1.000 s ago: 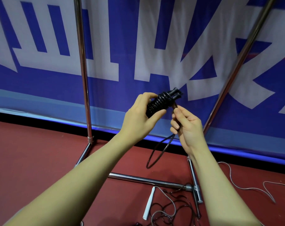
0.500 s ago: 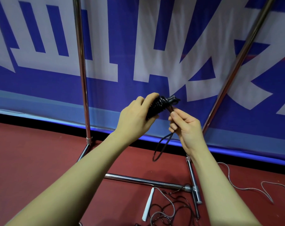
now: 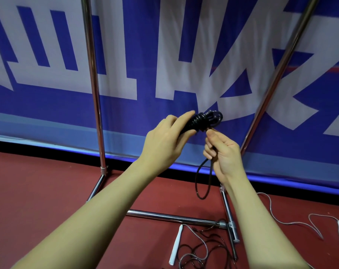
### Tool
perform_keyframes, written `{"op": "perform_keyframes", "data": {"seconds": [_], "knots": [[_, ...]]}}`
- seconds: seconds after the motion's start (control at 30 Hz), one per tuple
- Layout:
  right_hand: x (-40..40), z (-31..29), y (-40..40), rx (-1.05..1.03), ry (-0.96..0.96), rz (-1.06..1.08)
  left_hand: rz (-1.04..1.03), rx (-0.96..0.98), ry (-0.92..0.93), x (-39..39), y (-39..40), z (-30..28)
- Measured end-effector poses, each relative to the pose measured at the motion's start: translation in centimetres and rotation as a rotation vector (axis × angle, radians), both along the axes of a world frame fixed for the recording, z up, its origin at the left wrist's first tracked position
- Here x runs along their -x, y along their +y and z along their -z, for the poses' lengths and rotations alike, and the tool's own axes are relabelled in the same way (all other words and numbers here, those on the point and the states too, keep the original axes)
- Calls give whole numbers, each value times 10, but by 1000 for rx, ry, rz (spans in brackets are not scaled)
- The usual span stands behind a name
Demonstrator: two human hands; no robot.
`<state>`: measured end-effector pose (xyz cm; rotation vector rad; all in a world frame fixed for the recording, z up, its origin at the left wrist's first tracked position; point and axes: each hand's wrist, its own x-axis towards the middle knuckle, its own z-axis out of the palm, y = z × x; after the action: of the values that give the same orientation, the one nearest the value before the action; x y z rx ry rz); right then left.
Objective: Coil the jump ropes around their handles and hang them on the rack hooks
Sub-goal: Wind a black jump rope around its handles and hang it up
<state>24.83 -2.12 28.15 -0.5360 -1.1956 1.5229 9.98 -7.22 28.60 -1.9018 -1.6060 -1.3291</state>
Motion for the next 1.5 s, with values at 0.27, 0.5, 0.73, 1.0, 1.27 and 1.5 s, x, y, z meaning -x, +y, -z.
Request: {"op": "perform_keyframes", "data": {"seconds": [0.27, 0.5, 0.73, 1.0, 1.27, 1.5], "knots": [[-1, 5, -1, 24, -32, 24, 5, 113, 54, 2, 2, 8], [2, -3, -6, -4, -37, -85, -250, -145, 238, 7, 14, 4], [2, -3, -1, -50, -58, 7, 140, 169, -198, 2, -10, -7], [-1, 4, 1, -111, -98, -56, -33, 168, -162, 0, -1, -4], [5, 6, 4, -146, -207, 36, -25, 56, 25, 10, 6, 1], [1, 9, 8, -179, -179, 11, 234, 219, -289, 2, -2, 7]]}}
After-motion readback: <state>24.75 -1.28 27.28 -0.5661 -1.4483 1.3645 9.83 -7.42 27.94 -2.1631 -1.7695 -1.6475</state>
